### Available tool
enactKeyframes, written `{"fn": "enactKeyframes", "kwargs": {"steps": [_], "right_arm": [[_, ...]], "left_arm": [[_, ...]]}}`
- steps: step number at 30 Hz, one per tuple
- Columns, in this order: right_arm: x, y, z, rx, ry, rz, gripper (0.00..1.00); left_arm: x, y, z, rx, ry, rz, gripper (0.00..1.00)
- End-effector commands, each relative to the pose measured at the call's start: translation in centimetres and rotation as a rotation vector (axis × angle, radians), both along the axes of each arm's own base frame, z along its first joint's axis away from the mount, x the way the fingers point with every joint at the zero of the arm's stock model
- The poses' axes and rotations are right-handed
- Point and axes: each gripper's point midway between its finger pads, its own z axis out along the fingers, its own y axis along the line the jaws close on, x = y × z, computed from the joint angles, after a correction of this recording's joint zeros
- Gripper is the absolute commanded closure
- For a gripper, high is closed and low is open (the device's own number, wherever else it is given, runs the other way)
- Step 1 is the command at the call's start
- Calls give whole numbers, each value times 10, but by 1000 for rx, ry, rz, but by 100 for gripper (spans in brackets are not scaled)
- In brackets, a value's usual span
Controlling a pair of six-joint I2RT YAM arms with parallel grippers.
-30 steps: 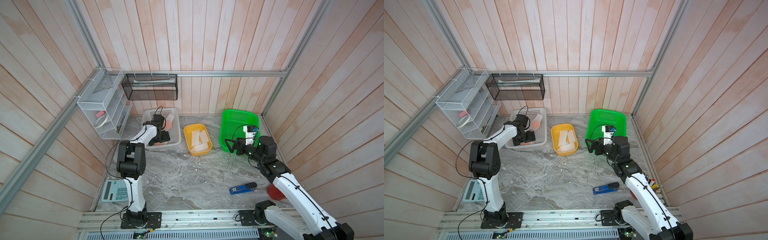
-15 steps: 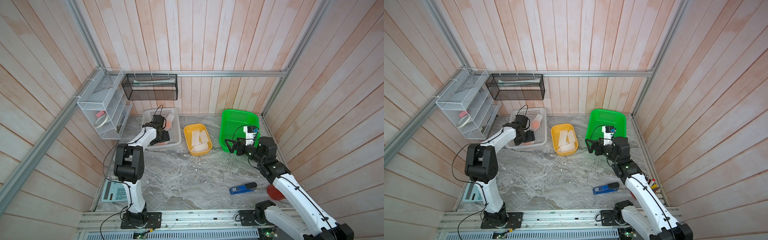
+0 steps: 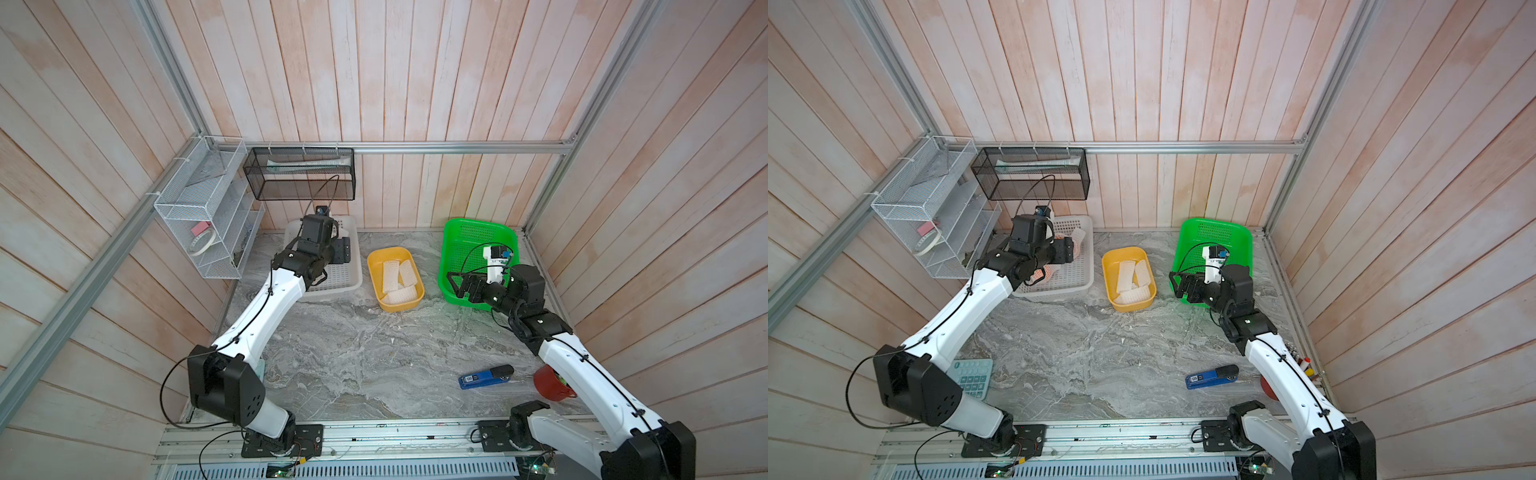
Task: Remove foam nets from oranges
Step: Pick up the orange from the basket, then place the orange at the center of the board.
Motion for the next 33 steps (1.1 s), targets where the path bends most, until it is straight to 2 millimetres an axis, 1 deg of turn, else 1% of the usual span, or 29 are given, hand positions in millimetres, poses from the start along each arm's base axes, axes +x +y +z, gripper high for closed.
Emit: {"fn": "enactKeyframes", "kwargs": {"steps": [1, 3, 5, 7, 9, 12, 14, 17, 19, 21, 23, 26, 29, 31, 33], "right_arm": [[4, -21, 1, 41, 96, -78, 3], [1, -35, -14, 36, 171, -117, 3], [-7, -42, -24, 16, 200, -129, 4], [-15, -44, -30, 0, 208, -130, 4], [-22, -45, -37, -8, 224, -128, 3], [-31, -47, -51, -18, 251, -131, 4], [-34, -48, -58, -22, 267, -131, 3], [-38, -47, -69, -14, 300, -131, 3], [-41, -45, -76, -5, 322, -124, 3], [-44, -45, -83, -2, 344, -126, 4], [-47, -46, -88, -4, 357, -126, 4], [-50, -46, -94, -7, 367, -122, 4], [-54, -45, -100, -3, 383, -118, 4], [-57, -45, -104, 2, 395, -115, 4], [-59, -44, -106, 2, 403, -114, 4]], "left_arm": [[-23, -41, 2, 44, -50, -182, 14], [-42, -66, -8, 59, -44, -264, 14], [-64, -95, -23, 66, -29, -353, 14], [-86, -122, -36, 77, -32, -440, 14], [-103, -143, -48, 80, -30, -500, 14], [-127, -175, -71, 47, 13, -609, 14], [-146, -196, -90, 81, 22, -686, 14], [-161, -210, -119, 116, 44, -738, 14], [-168, -215, -135, 116, 60, -769, 14], [-186, -227, -148, 128, 59, -834, 13], [-194, -229, -161, 141, 72, -858, 13], [-201, -229, -182, 155, 97, -871, 13], [-206, -228, -194, 162, 95, -880, 12], [-206, -228, -196, 173, 75, -879, 11], [-201, -227, -195, 186, 61, -855, 10]]}}
